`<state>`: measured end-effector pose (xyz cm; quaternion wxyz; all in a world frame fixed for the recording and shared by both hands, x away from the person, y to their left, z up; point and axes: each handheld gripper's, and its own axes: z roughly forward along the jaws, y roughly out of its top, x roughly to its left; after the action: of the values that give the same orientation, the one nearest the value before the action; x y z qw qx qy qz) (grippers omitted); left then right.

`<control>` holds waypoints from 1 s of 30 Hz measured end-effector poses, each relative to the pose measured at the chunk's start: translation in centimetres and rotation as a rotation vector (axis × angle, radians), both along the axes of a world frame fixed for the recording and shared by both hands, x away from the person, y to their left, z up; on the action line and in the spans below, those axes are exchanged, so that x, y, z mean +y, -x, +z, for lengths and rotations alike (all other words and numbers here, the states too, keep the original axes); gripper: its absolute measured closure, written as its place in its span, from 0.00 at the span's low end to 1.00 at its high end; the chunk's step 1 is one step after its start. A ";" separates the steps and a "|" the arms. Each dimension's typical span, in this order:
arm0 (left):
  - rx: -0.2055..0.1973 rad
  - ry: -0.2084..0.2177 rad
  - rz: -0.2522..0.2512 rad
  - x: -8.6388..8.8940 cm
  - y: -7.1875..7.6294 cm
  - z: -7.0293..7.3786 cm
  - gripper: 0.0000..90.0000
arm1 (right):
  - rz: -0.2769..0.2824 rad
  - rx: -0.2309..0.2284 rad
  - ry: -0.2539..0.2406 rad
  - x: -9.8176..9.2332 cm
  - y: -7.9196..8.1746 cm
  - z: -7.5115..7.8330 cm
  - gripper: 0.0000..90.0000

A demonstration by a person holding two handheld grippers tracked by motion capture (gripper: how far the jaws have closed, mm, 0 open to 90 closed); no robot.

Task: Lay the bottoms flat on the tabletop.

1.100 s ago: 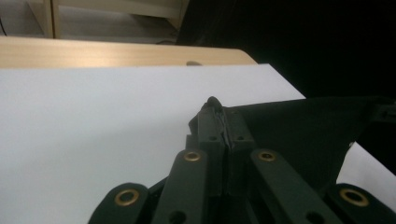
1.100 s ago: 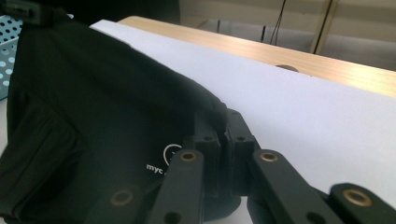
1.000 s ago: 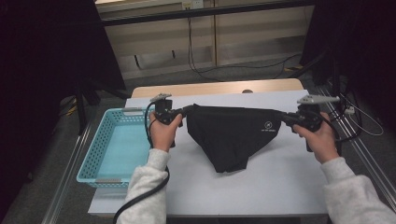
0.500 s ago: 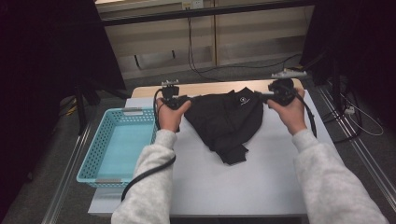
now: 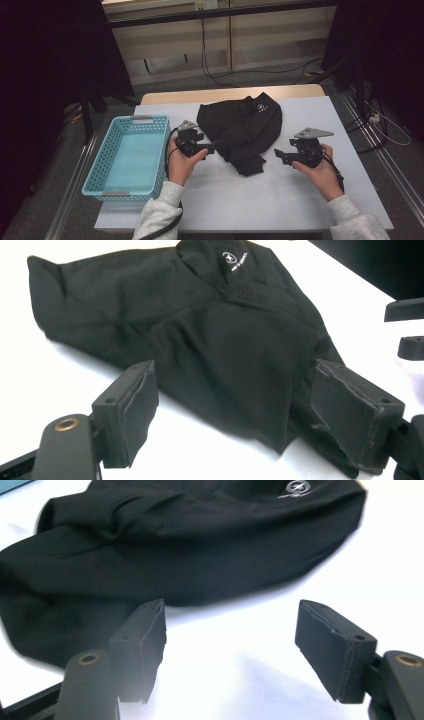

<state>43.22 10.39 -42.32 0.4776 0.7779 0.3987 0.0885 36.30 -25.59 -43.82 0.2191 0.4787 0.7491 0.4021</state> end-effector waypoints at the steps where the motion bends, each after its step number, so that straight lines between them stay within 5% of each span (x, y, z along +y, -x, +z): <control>1: 0.003 -0.006 -0.008 0.0 0.1 -0.3 0.22 | 0.010 -0.001 0.001 0.2 0.1 -0.1 0.31; 9: 0.007 -0.018 -0.040 -0.4 0.5 -0.5 0.22 | 0.064 0.006 0.025 1.4 0.4 -0.5 0.34; 17: 0.008 -0.022 -0.049 -0.3 1.1 -0.3 0.21 | 0.144 0.000 0.038 3.3 0.5 -0.5 0.48; 30: 0.001 -0.029 -0.033 0.0 1.6 -0.3 0.22 | 0.382 0.016 0.078 9.4 1.8 -0.8 0.54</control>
<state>41.64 10.36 -42.66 0.4676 0.7912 0.3846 0.0862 34.52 -16.15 -44.60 0.1513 0.3222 0.8429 0.4034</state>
